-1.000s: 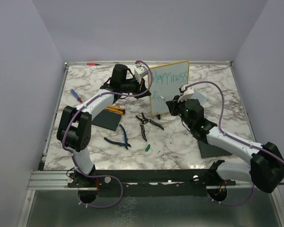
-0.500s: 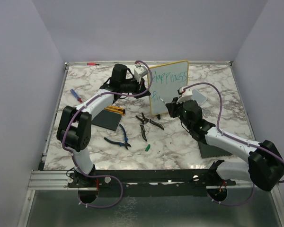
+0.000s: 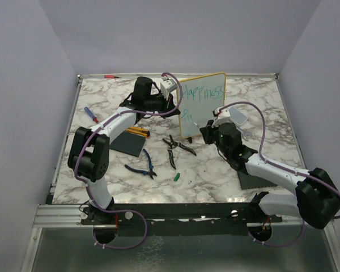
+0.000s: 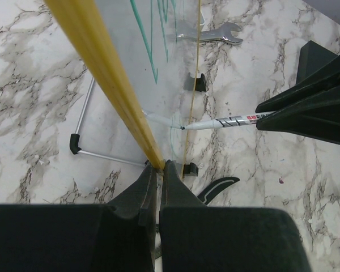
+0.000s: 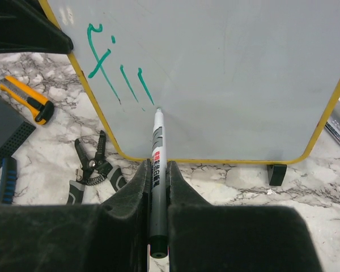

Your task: Write a sentence on the whiteboard

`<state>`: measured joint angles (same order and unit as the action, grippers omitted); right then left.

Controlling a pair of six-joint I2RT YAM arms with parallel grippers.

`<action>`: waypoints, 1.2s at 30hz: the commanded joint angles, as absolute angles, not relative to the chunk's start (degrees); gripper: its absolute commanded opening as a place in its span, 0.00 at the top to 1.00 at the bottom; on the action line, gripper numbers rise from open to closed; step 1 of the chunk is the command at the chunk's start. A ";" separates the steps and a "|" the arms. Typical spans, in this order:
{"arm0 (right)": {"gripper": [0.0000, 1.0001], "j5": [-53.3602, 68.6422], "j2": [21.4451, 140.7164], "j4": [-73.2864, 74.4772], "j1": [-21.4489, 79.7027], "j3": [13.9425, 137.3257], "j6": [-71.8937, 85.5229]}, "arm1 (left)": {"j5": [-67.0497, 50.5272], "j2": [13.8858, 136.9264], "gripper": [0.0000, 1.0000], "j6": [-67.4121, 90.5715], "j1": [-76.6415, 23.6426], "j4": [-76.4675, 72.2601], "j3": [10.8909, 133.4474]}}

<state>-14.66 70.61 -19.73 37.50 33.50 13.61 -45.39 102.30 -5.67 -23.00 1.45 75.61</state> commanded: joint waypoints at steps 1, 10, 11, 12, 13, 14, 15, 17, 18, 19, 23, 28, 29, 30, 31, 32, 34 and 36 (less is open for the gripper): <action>0.99 -15.67 71.41 -21.54 37.35 36.41 13.07 | -44.52 100.86 1.00 -8.45 -23.29 3.25 74.42; 0.99 -16.68 71.47 -22.72 37.34 38.34 12.14 | -44.47 100.64 1.00 -8.53 -23.31 3.31 74.36; 0.99 -17.15 71.27 -22.77 37.35 38.33 12.13 | -44.47 100.66 1.00 -8.48 -23.35 3.26 74.36; 0.99 -17.56 70.87 -22.76 37.35 38.31 12.02 | -44.45 100.64 1.00 -8.49 -23.33 3.30 74.36; 0.99 -17.92 70.58 -22.85 37.35 38.31 11.99 | -44.47 100.68 1.00 -8.51 -23.34 3.26 74.36; 0.99 -18.19 70.24 -22.86 37.35 38.25 11.96 | -44.47 100.67 1.00 -8.52 -23.31 3.25 74.36; 0.99 -18.46 69.94 -22.91 37.35 38.27 11.85 | -44.52 100.68 1.00 -8.46 -23.32 3.25 74.36; 0.99 -19.27 69.54 -22.90 37.35 38.14 12.07 | -44.51 100.78 1.00 -8.51 -23.29 3.25 74.37; 0.99 -19.61 69.28 -22.93 37.34 38.06 12.07 | -44.49 100.74 1.00 -8.51 -23.29 3.29 74.37; 0.99 -20.04 69.10 -23.09 37.34 37.91 12.12 | -44.50 100.74 1.00 -8.52 -23.29 3.26 74.36; 0.99 -21.38 68.60 -22.97 37.35 37.46 12.21 | -44.47 100.72 1.00 -8.51 -23.29 3.25 74.36; 0.99 -21.76 69.27 -22.31 37.35 36.53 12.54 | -44.48 100.70 1.00 -8.48 -23.29 3.27 74.35; 0.99 -21.67 69.46 -22.22 37.35 36.29 12.83 | -44.47 100.66 1.00 -8.46 -23.31 3.25 74.35; 0.99 -21.51 69.51 -22.05 37.35 35.90 13.03 | -44.47 100.64 1.00 -8.50 -23.29 3.25 74.36; 0.99 -21.32 69.67 -21.92 37.33 35.50 13.41 | -44.46 100.69 1.00 -8.52 -23.34 3.25 74.36; 0.99 -21.08 69.73 -21.66 37.31 35.08 13.71 | -44.47 100.64 1.00 -8.48 -23.33 3.25 74.36; 0.99 -20.53 69.62 -21.17 37.33 34.18 14.26 | -44.43 100.63 1.00 -8.52 -23.30 3.30 74.36; 0.99 -20.15 69.38 -20.73 37.34 33.28 14.43 | -44.46 100.66 1.00 -8.49 -23.34 3.25 74.36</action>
<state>-19.27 69.43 -21.39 37.54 35.75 13.47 -45.23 102.21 -5.67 -23.00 1.52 75.55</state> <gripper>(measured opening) 0.085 0.017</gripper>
